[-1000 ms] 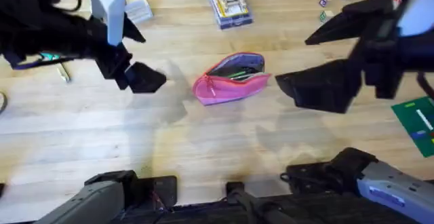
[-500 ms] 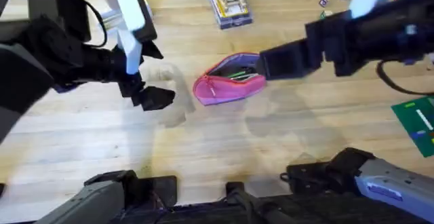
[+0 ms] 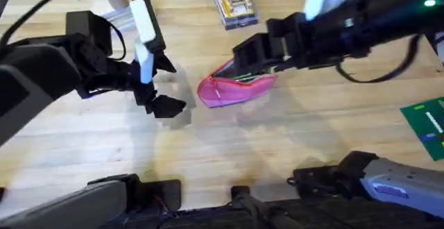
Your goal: Unzip the bag, pick up the pens from the table one at a time and place them inside, then zip the bag closed.
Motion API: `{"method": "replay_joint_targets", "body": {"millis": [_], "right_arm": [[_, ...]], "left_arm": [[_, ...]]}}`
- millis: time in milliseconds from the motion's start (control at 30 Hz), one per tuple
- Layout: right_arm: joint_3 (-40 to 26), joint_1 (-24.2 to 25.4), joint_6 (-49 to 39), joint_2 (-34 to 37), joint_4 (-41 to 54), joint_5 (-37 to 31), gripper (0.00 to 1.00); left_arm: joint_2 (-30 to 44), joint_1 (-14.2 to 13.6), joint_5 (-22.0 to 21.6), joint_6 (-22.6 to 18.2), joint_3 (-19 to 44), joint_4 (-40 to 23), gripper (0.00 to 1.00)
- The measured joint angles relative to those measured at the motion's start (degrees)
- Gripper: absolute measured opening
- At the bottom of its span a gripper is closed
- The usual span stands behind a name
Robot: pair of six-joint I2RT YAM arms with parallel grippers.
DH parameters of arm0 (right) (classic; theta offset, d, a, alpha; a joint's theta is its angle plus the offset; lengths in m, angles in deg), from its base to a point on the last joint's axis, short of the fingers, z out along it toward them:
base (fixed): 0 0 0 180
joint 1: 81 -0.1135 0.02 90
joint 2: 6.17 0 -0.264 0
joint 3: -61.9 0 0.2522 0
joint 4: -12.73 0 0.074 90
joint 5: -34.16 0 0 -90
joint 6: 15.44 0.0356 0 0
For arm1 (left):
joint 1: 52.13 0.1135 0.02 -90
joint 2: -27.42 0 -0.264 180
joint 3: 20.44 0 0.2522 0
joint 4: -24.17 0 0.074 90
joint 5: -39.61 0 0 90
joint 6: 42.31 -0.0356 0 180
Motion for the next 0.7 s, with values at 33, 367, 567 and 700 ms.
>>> {"method": "replay_joint_targets", "body": {"millis": [33, 367, 567, 700], "right_arm": [[0.0, -0.7, 0.1, 0.6, -0.3, 0.0, 0.998], [0.0, -7.5, 3.9, 6.7, -1.1, -1.8, 0.998], [0.0, -12.1, 7.2, 12.7, -6.4, -4.1, 0.998], [0.0, -13.4, 10.1, 15.2, -8.9, -7.0, 0.998]], "left_arm": [[0.7, 0.0, 0.0, 0.0, 0.0, 0.0, 0.993], [1.8, 0.0, 0.1, 0.0, -0.2, 0.0, 0.993], [1.8, 0.0, 0.2, 0.0, -0.2, 0.0, 0.993], [1.8, 0.0, 0.2, 0.0, -0.2, 0.0, 0.992]]}}
